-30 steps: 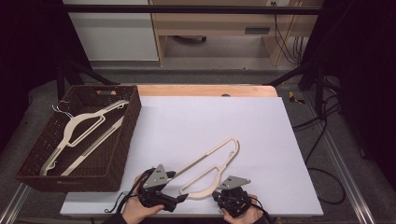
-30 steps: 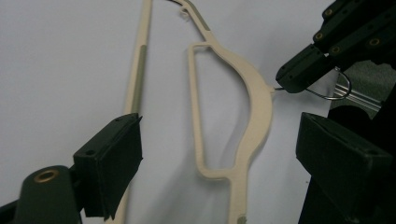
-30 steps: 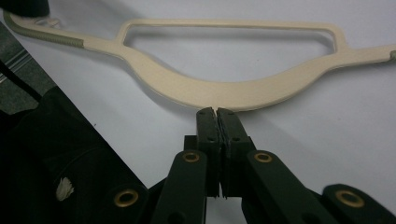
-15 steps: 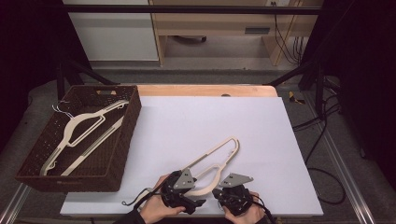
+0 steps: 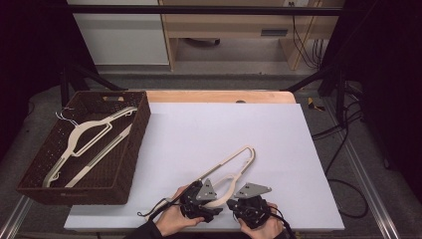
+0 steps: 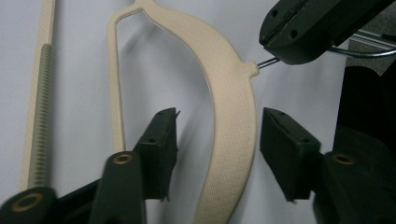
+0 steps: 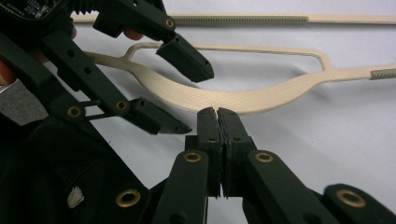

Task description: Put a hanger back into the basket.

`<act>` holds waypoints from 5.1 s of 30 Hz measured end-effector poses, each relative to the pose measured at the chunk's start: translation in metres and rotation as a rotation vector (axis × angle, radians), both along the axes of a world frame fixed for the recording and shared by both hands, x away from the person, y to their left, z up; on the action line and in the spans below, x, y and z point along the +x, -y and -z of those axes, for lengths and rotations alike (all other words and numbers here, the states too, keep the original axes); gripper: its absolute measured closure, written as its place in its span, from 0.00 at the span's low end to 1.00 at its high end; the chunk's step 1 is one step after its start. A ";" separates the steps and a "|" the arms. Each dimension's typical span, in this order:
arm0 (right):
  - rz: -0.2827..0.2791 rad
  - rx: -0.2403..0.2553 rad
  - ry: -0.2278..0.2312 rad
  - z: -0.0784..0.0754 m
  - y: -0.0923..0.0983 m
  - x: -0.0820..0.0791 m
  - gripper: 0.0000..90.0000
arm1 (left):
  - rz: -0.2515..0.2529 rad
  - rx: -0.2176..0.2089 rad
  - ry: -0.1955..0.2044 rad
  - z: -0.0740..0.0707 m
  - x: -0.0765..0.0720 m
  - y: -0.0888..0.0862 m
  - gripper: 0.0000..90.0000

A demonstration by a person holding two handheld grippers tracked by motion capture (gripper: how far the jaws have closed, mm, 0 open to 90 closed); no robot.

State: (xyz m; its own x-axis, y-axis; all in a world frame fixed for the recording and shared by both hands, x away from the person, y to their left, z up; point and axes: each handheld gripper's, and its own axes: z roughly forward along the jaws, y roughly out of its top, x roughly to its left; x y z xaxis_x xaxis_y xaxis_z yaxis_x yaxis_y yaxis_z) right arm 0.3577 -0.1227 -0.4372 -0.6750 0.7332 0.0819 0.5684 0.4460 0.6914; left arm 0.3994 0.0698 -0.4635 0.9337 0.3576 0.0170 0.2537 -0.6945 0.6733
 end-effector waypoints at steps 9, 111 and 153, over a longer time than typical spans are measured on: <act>-0.005 -0.003 0.006 -0.002 0.000 0.000 0.99 | 0.023 0.031 0.003 -0.004 -0.002 0.000 0.77; 0.266 0.248 0.318 -0.008 0.125 0.030 0.08 | -0.271 -0.297 0.190 -0.197 0.002 -0.152 0.96; 0.256 0.221 0.324 -0.006 0.124 0.031 0.04 | -0.547 -0.247 0.180 -0.204 0.097 -0.337 0.96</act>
State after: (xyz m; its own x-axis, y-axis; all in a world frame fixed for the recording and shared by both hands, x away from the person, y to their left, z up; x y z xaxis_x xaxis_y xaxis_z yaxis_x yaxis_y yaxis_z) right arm 0.3884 -0.2468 -0.4314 -0.4910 0.8683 0.0698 0.3804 0.1416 0.9139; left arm 0.4962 0.4072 -0.2590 0.6043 0.7967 0.0123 0.3967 -0.3143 0.8625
